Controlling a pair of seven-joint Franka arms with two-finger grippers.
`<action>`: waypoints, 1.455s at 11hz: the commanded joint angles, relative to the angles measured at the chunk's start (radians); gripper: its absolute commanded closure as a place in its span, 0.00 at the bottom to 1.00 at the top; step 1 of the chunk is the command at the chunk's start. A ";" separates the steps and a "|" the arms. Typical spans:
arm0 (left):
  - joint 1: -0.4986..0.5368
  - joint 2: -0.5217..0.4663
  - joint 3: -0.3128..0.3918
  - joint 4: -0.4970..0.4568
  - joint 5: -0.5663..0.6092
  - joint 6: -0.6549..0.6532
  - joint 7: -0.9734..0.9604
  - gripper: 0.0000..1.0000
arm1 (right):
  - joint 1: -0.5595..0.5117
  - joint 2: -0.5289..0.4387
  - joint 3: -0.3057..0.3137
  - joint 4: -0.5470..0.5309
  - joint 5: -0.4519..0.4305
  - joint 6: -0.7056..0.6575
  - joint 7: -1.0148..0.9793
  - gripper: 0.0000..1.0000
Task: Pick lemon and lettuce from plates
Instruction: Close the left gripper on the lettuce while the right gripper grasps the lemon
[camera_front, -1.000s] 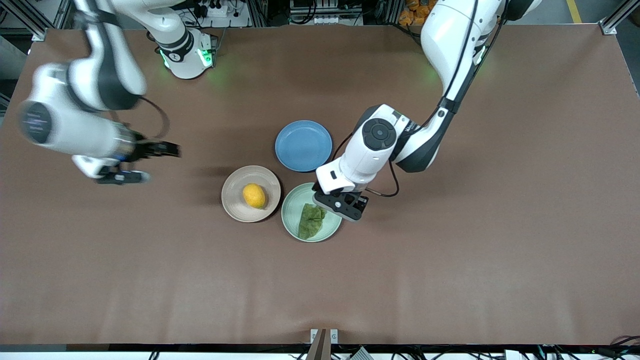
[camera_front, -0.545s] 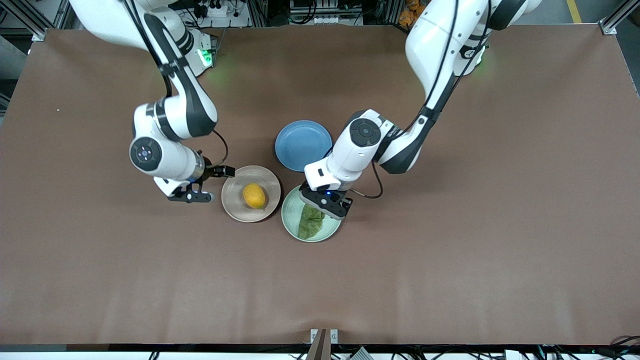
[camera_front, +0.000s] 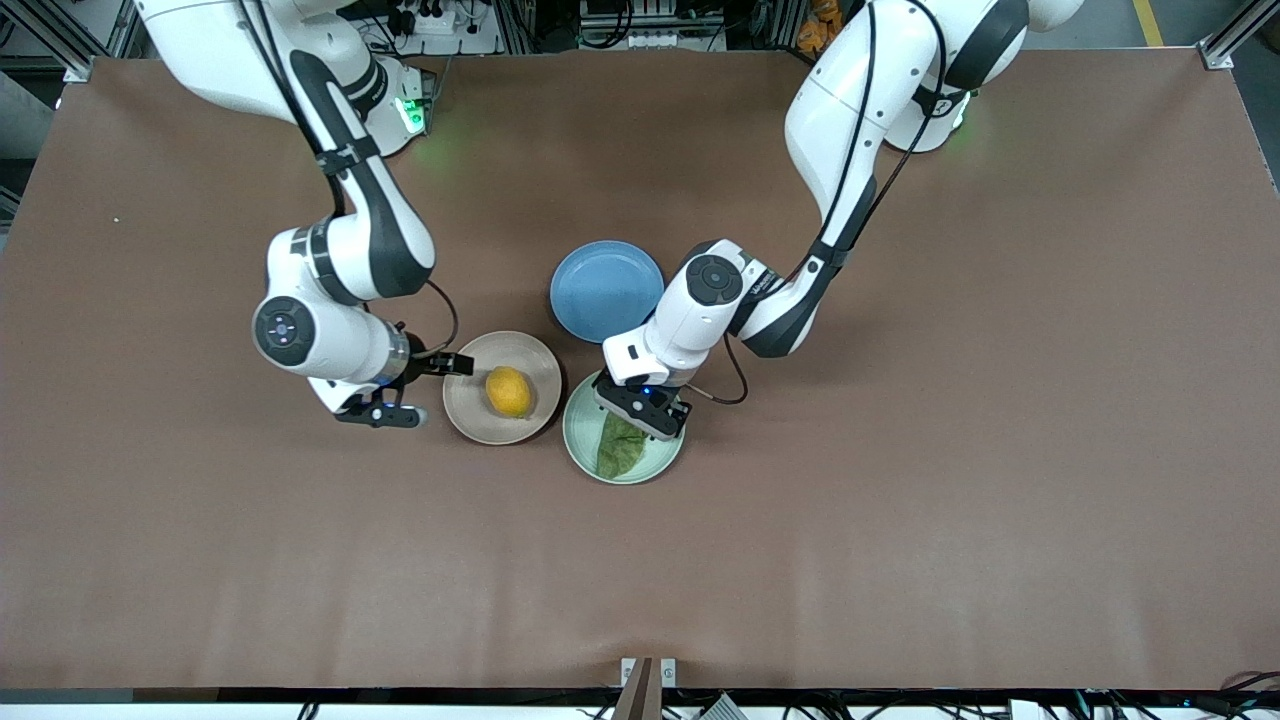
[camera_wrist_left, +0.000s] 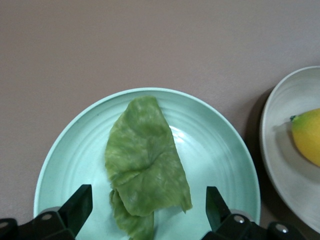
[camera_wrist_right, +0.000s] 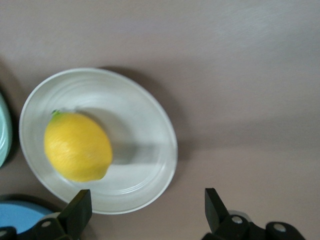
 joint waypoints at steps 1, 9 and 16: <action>-0.016 0.036 0.013 0.018 0.029 0.035 -0.010 0.00 | -0.069 0.014 0.000 0.028 0.021 -0.074 -0.017 0.00; -0.021 0.065 0.023 0.024 0.027 0.080 -0.010 0.97 | -0.076 0.023 0.000 0.035 0.023 -0.075 -0.031 0.00; 0.021 0.004 0.025 0.024 0.031 0.002 -0.005 1.00 | -0.019 0.065 0.003 0.083 0.162 -0.062 0.030 0.00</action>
